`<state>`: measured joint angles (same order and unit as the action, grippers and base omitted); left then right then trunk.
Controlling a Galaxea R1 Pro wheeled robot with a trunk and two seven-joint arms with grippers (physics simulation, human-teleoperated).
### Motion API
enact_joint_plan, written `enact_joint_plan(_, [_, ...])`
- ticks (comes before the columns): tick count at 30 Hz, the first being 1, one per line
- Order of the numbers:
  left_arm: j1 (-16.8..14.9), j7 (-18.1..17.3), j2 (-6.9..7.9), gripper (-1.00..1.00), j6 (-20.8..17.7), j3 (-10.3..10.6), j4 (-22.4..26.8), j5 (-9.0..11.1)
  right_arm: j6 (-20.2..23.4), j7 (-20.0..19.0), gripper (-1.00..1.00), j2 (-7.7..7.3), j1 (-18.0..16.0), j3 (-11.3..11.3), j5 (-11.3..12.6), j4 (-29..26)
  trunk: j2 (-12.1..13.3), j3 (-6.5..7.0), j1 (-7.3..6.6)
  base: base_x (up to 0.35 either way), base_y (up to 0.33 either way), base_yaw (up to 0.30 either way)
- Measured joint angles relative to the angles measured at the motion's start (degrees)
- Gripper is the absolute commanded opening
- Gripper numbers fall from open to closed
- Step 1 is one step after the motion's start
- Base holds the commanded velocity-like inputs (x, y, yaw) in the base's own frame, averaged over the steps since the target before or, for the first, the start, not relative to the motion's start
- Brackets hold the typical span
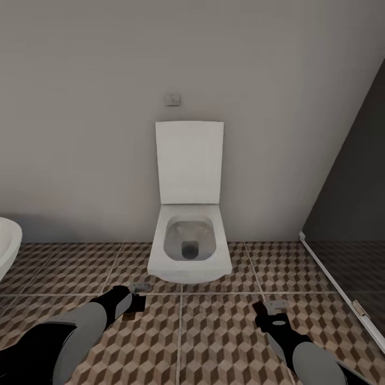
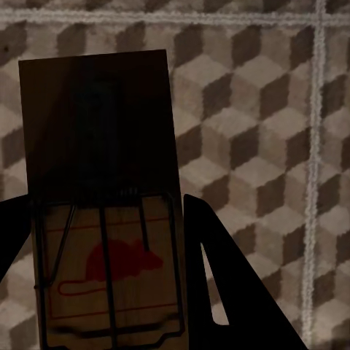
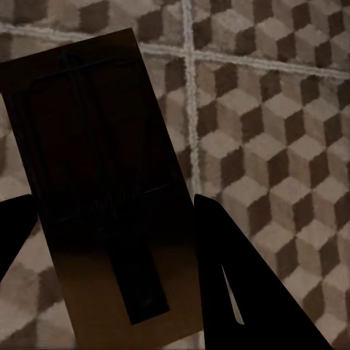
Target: Take the four mousetraps from the cabinet in the bathroom and place them on the bathroom floor. Make sure all four end up on the same floor surface, and ensure that at least two of them are either under or directly next to the same bathroom sink.
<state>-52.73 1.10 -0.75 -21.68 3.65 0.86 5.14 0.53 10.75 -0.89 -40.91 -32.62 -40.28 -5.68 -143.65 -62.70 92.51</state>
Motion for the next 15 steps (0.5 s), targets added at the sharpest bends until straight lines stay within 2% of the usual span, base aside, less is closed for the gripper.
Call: enact_joint_plan(15, [0.0,0.0,1.29,-1.00,-0.5,0.0,-0.3,0.3,0.6,-0.3,-1.00,0.00,0.0,0.1,-0.1,0.0,0.0,0.00,0.00,0.000,0.000,0.000])
